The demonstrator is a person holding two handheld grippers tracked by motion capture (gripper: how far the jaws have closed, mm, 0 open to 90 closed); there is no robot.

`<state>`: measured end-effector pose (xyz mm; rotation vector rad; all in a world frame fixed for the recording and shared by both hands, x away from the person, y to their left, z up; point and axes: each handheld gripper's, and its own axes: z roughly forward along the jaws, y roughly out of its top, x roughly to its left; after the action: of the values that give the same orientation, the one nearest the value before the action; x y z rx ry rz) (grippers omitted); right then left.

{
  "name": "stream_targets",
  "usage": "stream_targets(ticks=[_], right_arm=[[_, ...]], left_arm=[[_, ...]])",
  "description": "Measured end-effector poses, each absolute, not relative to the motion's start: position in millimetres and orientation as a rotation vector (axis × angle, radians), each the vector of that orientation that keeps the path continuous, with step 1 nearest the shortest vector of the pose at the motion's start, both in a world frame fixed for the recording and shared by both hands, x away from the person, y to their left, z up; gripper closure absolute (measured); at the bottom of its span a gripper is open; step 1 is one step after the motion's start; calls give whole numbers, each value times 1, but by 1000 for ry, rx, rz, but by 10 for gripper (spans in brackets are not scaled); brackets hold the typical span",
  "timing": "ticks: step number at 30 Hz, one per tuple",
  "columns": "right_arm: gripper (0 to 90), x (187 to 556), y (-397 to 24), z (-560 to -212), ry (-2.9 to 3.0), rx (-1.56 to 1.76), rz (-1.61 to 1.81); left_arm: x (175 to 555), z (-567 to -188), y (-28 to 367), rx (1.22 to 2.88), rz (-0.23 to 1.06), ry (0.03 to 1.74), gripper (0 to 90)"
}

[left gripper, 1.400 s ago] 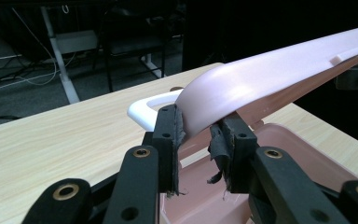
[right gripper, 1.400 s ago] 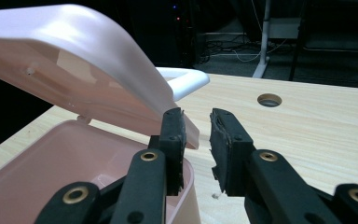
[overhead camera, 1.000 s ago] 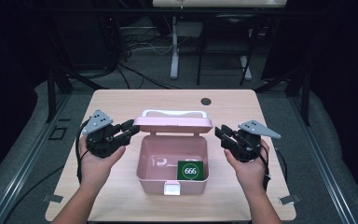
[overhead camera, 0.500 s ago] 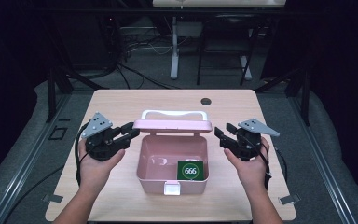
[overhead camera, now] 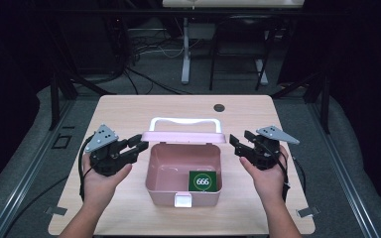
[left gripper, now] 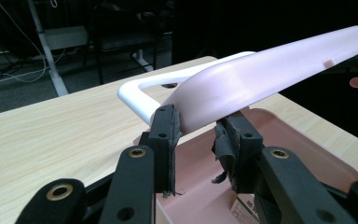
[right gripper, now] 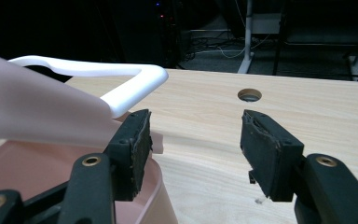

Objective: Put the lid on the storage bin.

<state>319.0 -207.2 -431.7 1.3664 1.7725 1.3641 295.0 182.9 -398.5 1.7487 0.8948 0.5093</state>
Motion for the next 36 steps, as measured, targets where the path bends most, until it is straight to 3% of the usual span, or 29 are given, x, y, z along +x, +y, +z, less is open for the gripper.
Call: stream_targets(ticks=[36], right_arm=[[277, 324, -207, -437, 1800, 1349, 1329]], left_arm=[[269, -421, 190, 1764, 482, 864, 658]])
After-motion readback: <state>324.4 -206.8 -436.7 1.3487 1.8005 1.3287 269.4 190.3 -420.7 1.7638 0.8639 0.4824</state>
